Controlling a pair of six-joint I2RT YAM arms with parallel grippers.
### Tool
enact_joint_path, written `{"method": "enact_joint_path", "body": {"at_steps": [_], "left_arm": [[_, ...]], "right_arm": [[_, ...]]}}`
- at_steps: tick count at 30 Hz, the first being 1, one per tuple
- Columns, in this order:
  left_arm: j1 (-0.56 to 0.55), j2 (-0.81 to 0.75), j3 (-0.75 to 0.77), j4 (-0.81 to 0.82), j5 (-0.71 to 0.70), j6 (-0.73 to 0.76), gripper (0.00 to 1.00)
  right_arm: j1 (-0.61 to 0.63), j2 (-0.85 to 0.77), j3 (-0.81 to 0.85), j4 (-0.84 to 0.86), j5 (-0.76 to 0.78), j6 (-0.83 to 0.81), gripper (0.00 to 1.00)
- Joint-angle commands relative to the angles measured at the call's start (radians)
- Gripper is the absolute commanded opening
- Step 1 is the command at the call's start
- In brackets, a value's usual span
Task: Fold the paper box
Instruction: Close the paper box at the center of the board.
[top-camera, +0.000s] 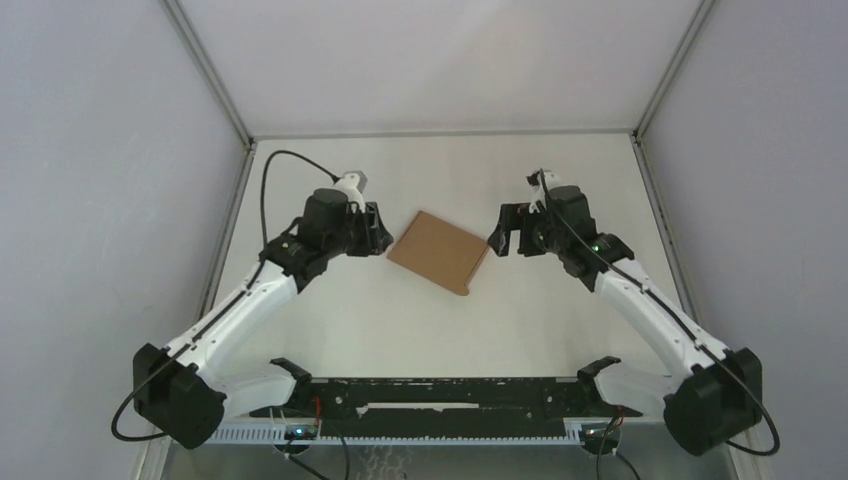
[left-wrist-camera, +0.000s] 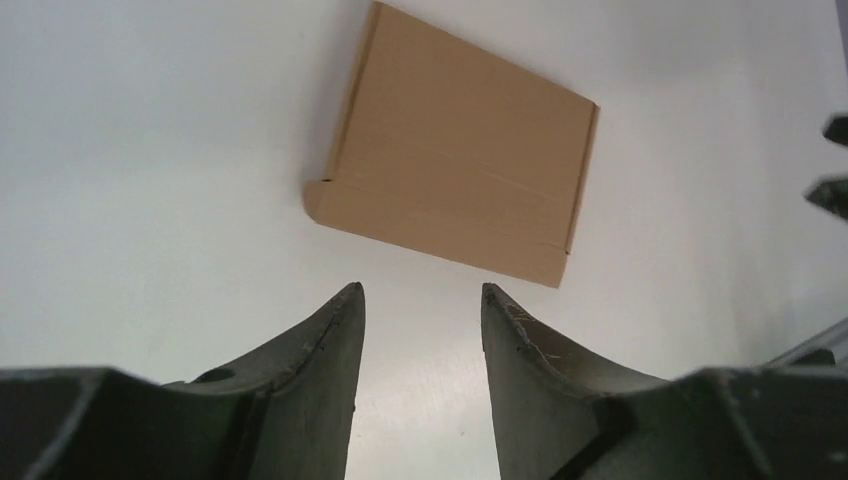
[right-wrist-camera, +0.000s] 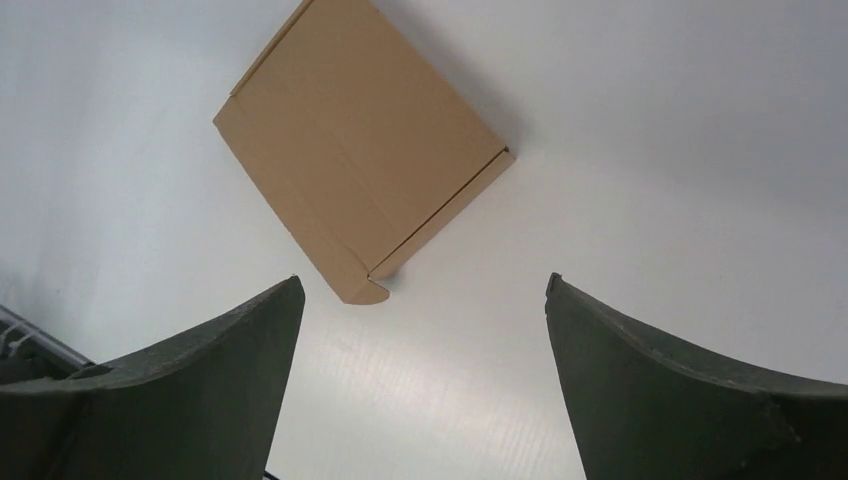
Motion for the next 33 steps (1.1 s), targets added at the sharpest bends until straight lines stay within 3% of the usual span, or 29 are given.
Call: {"method": "enact_joint_path", "body": {"at_steps": [1,2,3,5,6,11,23,28,33], "left_arm": [[0.045,-0.008,0.117,-0.170,-0.046,0.036,0.53],[0.045,-0.021,0.119,-0.171,-0.031,0.029,0.57],[0.045,-0.039,0.117,-0.170,-0.010,0.015,0.74],[0.045,-0.088,0.110,-0.172,0.021,-0.015,0.95],[0.044,-0.112,0.106,-0.179,0.026,-0.023,0.99],[0.043,-0.257,0.082,-0.249,0.017,-0.059,1.00],[0.006,-0.422,-0.020,-0.366,0.004,-0.080,1.00],[0.003,-0.354,-0.046,-0.338,-0.015,-0.105,1.00],[-0.019,-0.278,0.004,-0.289,-0.025,-0.166,1.00]], "right_arm": [[0.095,-0.126,-0.023,-0.041,0.143,-0.032,1.00],[0.116,-0.146,-0.027,-0.049,0.178,-0.034,1.00],[0.130,-0.163,-0.034,-0.052,0.202,-0.038,1.00],[0.125,-0.188,-0.053,-0.060,0.205,-0.018,1.00],[0.106,-0.197,-0.064,-0.068,0.204,0.019,1.00],[-0.093,-0.218,-0.070,-0.182,-0.151,0.141,1.00],[0.064,-0.290,-0.073,-0.324,-0.054,0.161,1.00],[0.146,-0.359,-0.093,-0.360,0.041,0.190,1.00],[0.153,-0.340,-0.111,-0.335,-0.001,0.231,1.00]]}}
